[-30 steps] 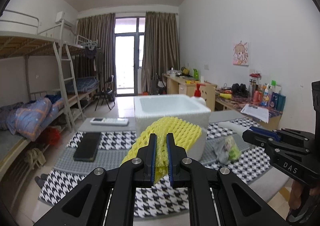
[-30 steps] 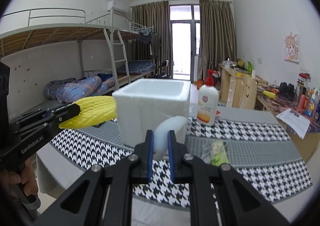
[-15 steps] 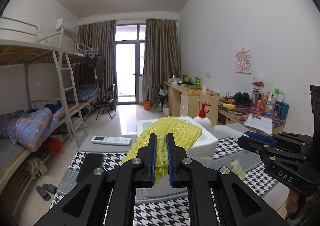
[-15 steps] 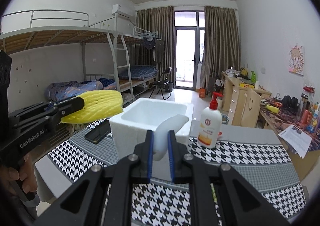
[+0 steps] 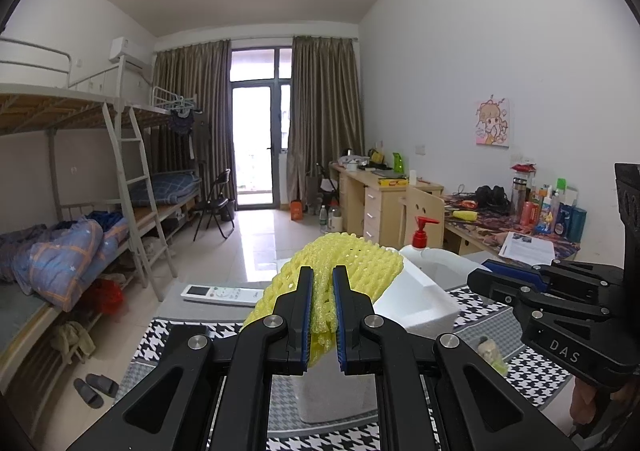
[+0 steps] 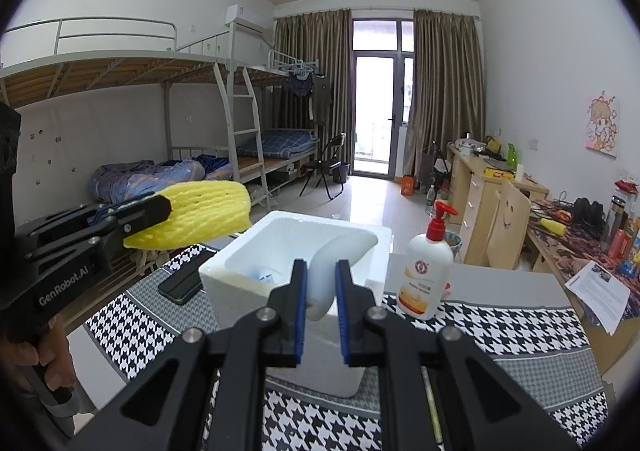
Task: Organize soft objects
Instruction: 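Carry the white tube over the foam box with the right gripper while the left carries the yellow net, then open the right gripper to drop the white tube into the foam box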
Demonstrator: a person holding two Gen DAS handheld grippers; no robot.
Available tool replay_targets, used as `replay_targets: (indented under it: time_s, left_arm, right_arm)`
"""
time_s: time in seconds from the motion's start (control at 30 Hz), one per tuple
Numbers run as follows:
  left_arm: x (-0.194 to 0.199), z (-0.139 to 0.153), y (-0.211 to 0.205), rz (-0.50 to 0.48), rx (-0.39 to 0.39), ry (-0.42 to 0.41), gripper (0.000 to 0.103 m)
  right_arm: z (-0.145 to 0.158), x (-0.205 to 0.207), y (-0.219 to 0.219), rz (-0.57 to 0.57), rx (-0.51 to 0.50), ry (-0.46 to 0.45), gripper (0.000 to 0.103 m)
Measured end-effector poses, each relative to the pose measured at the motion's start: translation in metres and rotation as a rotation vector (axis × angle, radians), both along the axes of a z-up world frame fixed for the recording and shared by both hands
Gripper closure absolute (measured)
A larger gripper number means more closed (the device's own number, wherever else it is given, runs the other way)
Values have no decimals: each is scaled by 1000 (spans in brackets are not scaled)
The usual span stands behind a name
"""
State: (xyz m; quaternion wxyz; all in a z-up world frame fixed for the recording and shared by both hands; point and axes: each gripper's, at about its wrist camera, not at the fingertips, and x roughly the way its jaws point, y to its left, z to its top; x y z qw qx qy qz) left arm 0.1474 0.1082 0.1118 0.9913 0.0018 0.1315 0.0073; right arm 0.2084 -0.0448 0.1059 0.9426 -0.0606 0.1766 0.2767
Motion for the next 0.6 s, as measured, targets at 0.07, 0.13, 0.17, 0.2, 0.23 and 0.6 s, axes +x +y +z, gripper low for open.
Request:
replay_targets:
  time_s: [0.07, 0.13, 0.17, 0.2, 0.23, 0.6]
  left_arm:
    - [5, -1, 3, 2, 0, 3, 93]
    - [10, -1, 6, 9, 1, 7, 93]
    - [14, -2, 8, 7, 1, 12, 93]
    - [16, -3, 7, 7, 1, 14, 93]
    - [18, -3, 8, 9, 1, 15, 93]
    - [44, -10, 23, 17, -18, 40, 93]
  right_arm:
    - [-1, 7, 3, 6, 0, 9, 86]
    - [-1, 13, 6, 11, -1, 15, 86]
    - [-1, 17, 8, 14, 0, 21, 86]
    - [-1, 19, 9, 16, -1, 23, 86]
    - [-2, 23, 12, 21, -4, 26, 86]
    - [-8, 46, 34, 51, -9, 55, 86]
